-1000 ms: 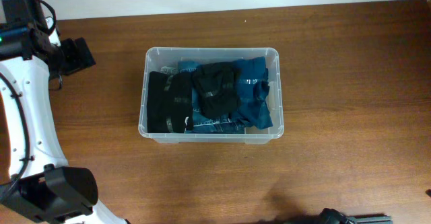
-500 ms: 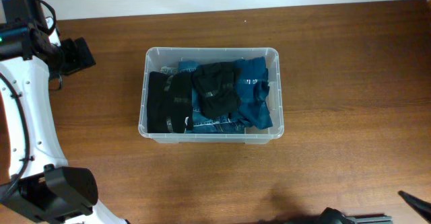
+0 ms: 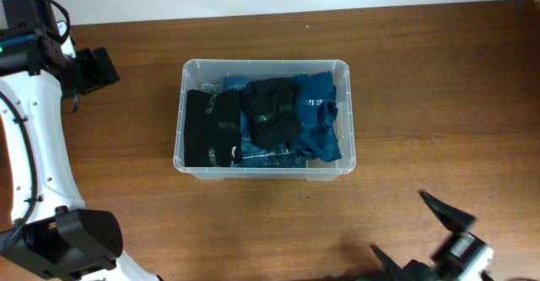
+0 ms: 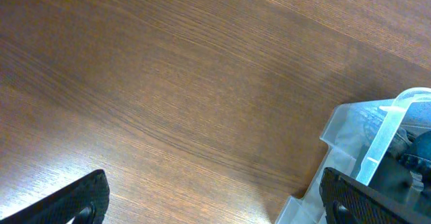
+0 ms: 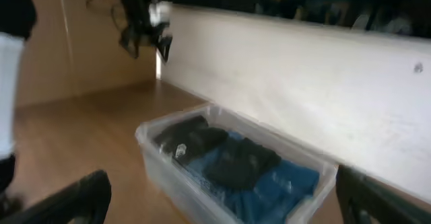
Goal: Pack container
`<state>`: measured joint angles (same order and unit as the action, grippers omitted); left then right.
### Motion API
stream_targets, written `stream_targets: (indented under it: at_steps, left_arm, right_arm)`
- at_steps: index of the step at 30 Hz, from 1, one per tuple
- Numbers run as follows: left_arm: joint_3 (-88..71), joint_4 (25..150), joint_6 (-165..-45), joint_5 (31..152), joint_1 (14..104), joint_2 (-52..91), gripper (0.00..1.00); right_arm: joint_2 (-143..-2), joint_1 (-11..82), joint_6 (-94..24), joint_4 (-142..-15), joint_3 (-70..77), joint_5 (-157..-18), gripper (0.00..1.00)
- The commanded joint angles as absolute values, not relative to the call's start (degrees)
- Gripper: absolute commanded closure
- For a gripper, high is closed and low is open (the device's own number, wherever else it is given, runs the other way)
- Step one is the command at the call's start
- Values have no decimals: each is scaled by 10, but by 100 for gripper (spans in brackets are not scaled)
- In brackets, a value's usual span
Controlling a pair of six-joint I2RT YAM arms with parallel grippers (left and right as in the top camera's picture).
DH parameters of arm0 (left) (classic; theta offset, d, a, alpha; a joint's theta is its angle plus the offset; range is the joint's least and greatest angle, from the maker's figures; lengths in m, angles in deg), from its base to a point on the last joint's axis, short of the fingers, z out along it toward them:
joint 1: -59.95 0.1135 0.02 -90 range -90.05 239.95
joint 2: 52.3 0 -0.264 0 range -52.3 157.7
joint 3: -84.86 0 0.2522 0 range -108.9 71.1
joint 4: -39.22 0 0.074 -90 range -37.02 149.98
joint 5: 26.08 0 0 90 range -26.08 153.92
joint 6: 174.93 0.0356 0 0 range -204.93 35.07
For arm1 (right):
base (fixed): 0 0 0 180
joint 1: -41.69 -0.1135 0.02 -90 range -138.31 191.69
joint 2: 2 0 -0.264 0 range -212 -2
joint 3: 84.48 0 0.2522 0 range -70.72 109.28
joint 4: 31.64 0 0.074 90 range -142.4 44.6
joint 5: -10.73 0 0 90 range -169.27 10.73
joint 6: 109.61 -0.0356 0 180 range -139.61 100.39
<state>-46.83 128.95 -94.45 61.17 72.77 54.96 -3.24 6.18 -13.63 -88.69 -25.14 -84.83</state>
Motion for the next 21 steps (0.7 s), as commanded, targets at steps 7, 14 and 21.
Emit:
stream_targets:
  at_steps: [7, 14, 21]
  left_arm:
    - [-472, 1289, -947, 616, 729, 545, 1]
    - [-472, 1289, -947, 616, 729, 545, 0]
    - [-472, 1289, -947, 616, 729, 545, 1]
  right_arm:
    - [-23, 94, -141, -531, -521, -864, 2]
    - [-23, 130, -141, -404, -644, -875, 2]
    - [-23, 166, -141, -377, -686, -877, 2]
